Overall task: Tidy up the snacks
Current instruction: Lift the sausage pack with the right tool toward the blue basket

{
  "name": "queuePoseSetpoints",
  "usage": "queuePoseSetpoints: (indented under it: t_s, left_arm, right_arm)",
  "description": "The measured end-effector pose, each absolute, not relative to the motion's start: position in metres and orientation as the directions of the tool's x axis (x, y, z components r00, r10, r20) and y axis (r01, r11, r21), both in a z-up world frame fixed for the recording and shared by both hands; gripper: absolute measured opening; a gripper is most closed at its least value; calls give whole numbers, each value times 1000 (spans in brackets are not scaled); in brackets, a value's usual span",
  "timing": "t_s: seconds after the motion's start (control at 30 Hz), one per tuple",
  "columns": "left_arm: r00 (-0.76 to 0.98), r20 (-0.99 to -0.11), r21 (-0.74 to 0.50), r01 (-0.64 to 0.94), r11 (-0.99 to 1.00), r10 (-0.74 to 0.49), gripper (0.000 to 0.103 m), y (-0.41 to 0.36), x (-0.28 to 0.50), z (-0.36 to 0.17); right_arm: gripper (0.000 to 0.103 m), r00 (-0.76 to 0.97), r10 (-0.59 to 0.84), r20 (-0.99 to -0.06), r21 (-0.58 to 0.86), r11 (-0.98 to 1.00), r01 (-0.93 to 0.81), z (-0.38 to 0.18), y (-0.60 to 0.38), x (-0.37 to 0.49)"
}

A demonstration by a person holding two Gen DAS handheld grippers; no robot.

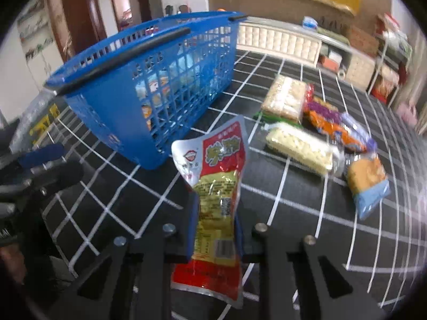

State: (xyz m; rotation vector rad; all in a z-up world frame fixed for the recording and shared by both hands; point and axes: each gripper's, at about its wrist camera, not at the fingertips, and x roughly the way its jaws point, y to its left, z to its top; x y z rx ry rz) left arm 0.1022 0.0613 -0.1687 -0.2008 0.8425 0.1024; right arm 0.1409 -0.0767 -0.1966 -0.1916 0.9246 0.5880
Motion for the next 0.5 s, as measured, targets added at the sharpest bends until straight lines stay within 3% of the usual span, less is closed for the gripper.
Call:
queuePoseSetpoints:
  t_s: [0.1,0.13,0.33,0.5]
  left_arm:
    - [676,-737,-145,-159,977,0,69,60,98,-162]
    - [681,-732,-145,-154,977,-1,69,60,97,-159]
    - [709,-705,-147,-136,980,-8,69,60,95,-143]
    - [734,-679,-172,-130,977,-22,69,67,86,-130]
  right_arm:
    - [22,468,401,-788,115,842,-527,-183,-81,145]
    - [8,470,401,-786,116,844,-524,-179,-82,147]
    - [7,489,370,-790,85,856,-510,-166,-82,145]
    - [7,550,403,-731,88,856,-509,-133,-83,132]
